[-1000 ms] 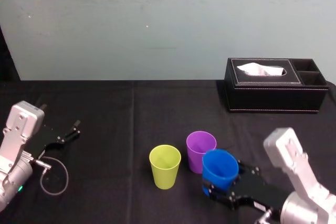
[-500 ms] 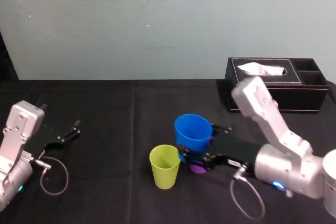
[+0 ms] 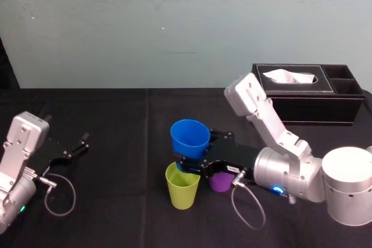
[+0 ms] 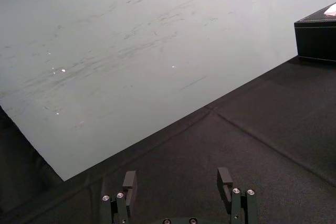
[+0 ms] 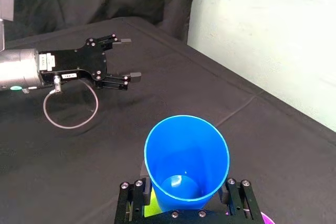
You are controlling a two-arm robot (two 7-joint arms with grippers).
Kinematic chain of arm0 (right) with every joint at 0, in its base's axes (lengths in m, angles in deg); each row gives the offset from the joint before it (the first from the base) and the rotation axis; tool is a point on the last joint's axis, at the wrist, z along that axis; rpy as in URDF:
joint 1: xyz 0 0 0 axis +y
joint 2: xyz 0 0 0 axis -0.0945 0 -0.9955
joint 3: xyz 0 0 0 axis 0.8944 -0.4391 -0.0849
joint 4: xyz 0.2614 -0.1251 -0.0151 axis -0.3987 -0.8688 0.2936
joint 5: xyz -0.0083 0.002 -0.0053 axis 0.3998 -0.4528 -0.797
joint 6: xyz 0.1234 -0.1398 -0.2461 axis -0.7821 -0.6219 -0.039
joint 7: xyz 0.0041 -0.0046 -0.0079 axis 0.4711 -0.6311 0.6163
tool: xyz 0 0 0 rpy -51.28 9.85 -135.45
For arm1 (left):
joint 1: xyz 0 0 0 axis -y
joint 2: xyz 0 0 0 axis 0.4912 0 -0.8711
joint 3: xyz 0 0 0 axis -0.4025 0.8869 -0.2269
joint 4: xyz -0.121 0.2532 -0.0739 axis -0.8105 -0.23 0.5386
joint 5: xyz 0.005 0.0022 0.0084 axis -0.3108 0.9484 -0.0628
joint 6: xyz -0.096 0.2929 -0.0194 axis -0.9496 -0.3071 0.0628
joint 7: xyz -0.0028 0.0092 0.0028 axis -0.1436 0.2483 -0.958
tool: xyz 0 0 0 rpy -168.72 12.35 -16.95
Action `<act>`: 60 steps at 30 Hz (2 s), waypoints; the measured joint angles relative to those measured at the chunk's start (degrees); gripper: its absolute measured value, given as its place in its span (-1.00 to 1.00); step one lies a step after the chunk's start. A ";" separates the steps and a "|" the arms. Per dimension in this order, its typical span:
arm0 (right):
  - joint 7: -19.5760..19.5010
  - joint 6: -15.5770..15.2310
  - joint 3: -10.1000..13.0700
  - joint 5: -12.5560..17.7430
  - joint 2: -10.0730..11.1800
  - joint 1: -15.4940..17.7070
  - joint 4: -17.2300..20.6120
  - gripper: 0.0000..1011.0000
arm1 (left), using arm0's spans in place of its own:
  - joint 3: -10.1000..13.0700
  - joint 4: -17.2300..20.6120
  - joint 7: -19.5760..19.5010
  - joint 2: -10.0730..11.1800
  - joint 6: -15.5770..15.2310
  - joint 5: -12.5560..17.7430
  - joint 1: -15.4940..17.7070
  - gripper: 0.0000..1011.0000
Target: Stack the three plastic cups sequentially using one hand.
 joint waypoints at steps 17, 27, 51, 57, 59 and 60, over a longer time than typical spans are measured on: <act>0.80 1.79 -1.87 -0.07 -1.05 -1.51 -3.50 0.41 | 0.00 0.00 0.00 0.00 0.00 0.00 0.00 0.98; 0.92 2.26 -2.39 0.09 -1.07 -1.62 -4.26 0.41 | 0.00 0.00 0.00 0.00 0.00 0.00 0.00 0.98; 0.91 2.59 -3.69 -1.28 -1.94 -2.65 -6.73 0.41 | 0.00 0.00 0.00 0.00 0.00 0.00 0.00 0.98; 0.93 2.73 -3.62 -1.43 -2.01 -2.33 -6.81 0.41 | 0.00 0.00 0.00 0.00 0.00 0.00 0.00 0.98; 0.95 2.76 -3.58 -1.44 -1.95 -2.21 -6.73 0.41 | 0.00 0.00 0.00 0.00 0.00 0.00 0.00 0.98; 0.98 2.76 -3.57 -1.45 -1.94 -2.17 -6.68 0.41 | 0.00 0.00 0.00 0.00 0.00 0.00 0.00 0.98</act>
